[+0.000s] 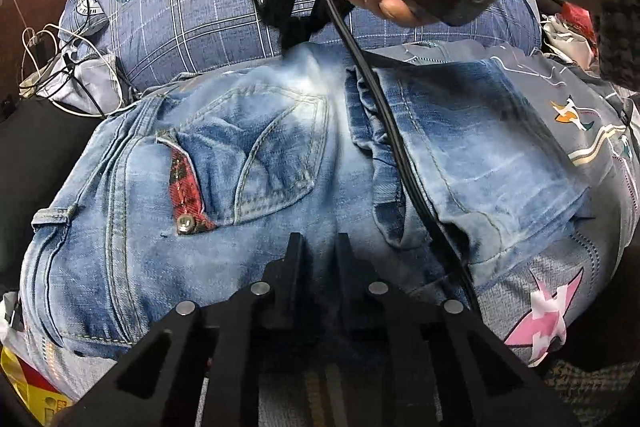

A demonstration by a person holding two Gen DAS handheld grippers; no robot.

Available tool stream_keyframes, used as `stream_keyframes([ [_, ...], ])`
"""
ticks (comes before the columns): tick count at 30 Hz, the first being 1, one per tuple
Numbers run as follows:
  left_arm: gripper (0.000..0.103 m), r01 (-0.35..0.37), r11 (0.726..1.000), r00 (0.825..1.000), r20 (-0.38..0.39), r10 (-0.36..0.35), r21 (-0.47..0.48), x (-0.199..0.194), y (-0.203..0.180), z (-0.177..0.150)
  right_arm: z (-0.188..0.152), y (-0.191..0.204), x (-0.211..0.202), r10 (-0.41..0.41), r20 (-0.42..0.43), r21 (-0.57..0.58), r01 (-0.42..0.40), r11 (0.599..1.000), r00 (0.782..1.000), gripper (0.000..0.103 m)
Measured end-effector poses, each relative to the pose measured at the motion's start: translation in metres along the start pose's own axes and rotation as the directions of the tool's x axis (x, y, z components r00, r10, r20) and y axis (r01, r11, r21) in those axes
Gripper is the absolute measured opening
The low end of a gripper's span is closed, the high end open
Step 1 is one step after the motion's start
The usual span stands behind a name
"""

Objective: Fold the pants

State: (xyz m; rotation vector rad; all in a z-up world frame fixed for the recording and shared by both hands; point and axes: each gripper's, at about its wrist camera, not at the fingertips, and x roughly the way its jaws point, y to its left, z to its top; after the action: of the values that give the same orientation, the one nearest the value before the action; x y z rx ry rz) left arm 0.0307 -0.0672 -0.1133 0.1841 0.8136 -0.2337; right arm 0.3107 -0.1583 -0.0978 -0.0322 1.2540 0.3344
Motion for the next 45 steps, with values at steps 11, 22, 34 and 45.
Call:
stream_keyframes([
  [11, 0.015, 0.011, 1.000, 1.000, -0.002, -0.011, -0.016, -0.001, 0.000, 0.001, -0.022, -0.001, -0.022, 0.045, -0.067, -0.023, -0.047, 0.999, 0.997, 0.041],
  [22, 0.015, -0.019, 1.000, 1.000, 0.016, 0.019, 0.004, -0.004, -0.009, -0.001, -0.010, -0.027, -0.023, -0.013, 0.045, 0.162, 0.005, 0.987, 0.999, 0.006],
  [34, 0.054, 0.094, 0.940, 0.969, 0.247, -0.011, -0.328, -0.116, 0.087, -0.019, -0.009, 0.079, -0.076, 0.100, 0.117, -0.151, -0.082, 0.985, 0.988, 0.059],
  [45, 0.073, -0.006, 0.748, 0.994, 0.076, 0.075, -0.663, -0.075, 0.172, -0.056, -0.020, 0.180, -0.015, 0.075, -0.071, -0.223, -0.089, 0.971, 0.995, 0.078],
])
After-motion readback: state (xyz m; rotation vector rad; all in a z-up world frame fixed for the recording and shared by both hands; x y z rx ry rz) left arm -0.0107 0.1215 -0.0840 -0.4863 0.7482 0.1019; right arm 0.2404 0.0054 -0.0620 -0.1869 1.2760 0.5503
